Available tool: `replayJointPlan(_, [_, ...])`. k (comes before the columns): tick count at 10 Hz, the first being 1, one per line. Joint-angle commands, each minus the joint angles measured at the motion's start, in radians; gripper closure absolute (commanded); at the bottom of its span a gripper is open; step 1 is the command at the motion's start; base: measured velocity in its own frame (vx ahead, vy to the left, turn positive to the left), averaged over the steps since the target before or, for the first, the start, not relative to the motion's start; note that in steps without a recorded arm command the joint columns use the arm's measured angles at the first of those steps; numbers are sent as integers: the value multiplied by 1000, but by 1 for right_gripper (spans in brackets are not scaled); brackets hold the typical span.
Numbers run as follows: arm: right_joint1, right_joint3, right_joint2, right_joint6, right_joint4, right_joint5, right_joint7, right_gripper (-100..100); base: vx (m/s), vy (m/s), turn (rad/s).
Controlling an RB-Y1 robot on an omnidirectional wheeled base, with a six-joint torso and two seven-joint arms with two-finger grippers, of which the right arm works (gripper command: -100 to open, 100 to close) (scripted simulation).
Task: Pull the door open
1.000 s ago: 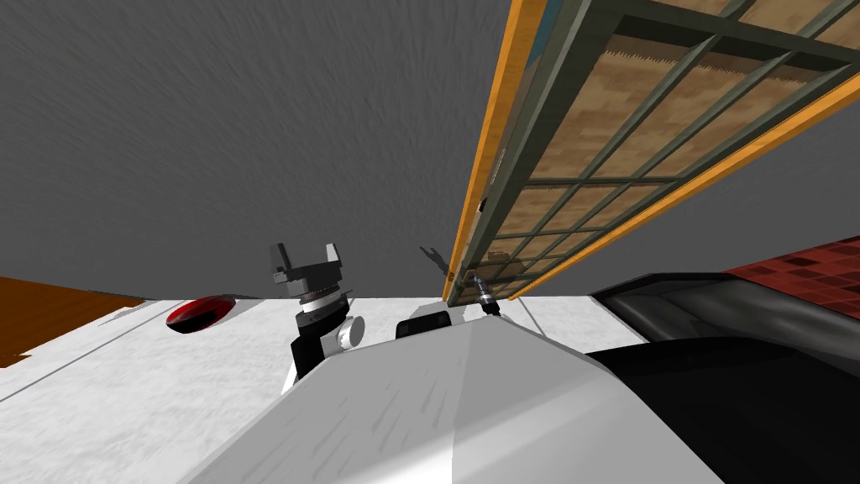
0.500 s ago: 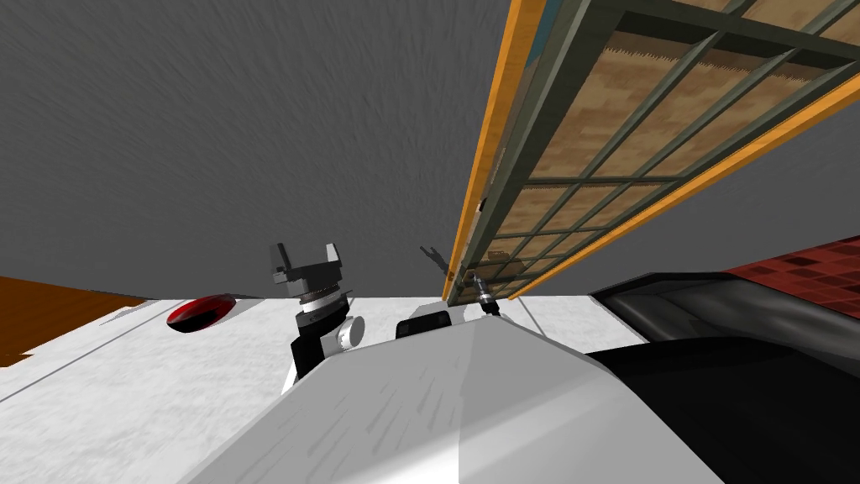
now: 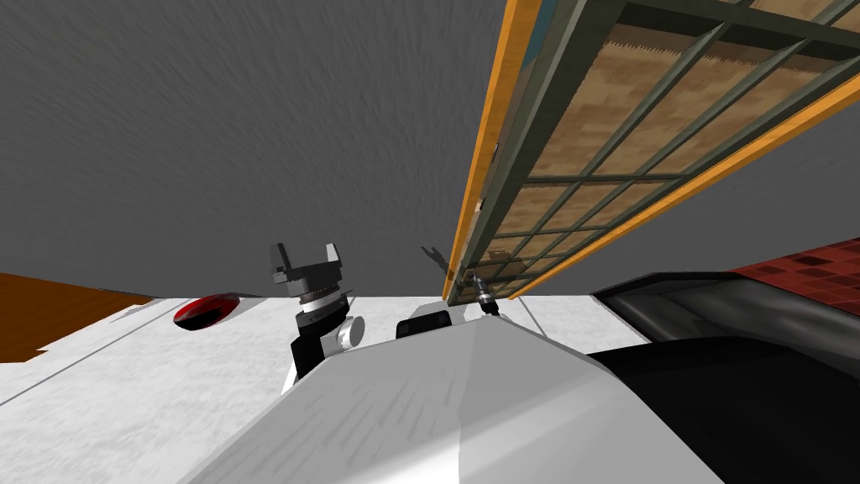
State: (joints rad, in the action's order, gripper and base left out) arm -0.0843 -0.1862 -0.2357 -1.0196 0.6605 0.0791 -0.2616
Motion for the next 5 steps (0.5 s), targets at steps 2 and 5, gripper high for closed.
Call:
replayJointPlan(2, [26,23,21,-20,-38,11,1,100,-4,1,-15])
replayJointPlan(5, [26,23,21,-20,-38,11,1,100,-4,-6,8])
